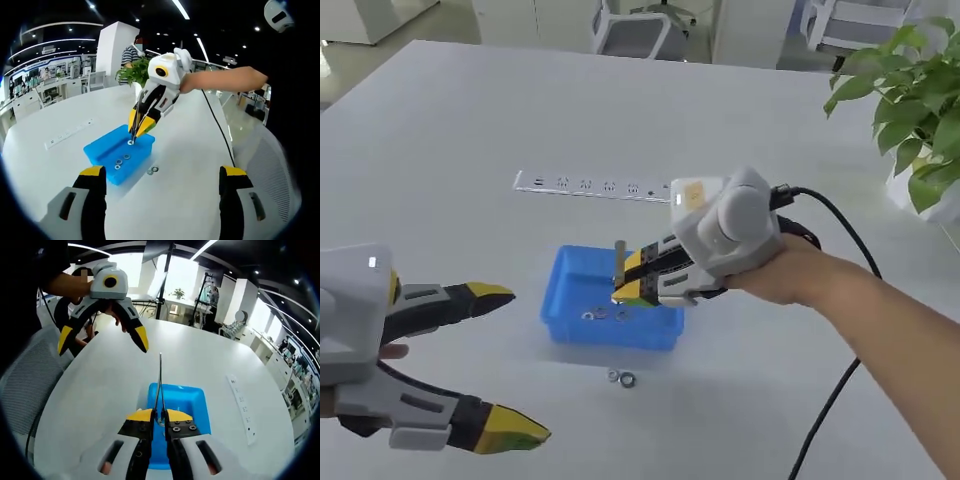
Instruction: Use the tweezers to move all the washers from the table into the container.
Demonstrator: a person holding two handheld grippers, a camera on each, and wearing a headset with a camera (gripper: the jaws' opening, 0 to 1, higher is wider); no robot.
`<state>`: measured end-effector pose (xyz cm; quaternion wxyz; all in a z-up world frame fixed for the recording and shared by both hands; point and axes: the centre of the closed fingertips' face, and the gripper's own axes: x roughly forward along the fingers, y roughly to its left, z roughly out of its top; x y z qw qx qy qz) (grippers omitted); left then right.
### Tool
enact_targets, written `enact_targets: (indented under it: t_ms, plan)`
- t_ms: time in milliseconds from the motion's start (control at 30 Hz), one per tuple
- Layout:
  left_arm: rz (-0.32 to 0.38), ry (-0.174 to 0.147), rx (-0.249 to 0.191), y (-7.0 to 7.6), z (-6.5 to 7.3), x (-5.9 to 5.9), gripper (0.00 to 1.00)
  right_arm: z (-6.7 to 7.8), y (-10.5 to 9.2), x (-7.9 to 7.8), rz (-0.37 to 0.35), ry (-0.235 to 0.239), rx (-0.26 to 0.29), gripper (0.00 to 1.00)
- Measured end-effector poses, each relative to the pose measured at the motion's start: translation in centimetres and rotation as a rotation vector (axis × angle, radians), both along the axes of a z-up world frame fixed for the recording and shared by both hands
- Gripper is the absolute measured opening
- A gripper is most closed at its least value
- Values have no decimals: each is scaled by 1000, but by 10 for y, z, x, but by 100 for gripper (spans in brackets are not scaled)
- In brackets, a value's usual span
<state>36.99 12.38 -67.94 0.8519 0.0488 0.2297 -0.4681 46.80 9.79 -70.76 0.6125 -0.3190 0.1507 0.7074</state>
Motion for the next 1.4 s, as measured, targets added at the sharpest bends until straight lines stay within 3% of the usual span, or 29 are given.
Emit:
enact_targets:
  t_ms: [300,900,1400]
  plan:
    - [2,3,0,1,-3,1,99,-16,1,12,-5,9,6,9]
    - [3,8,-1,2,-5,4,99,-43,10,21,-10,38,4,9]
    - [9,14,-7,5,-5,7,97,-60,16,18,-2,61,-20,10]
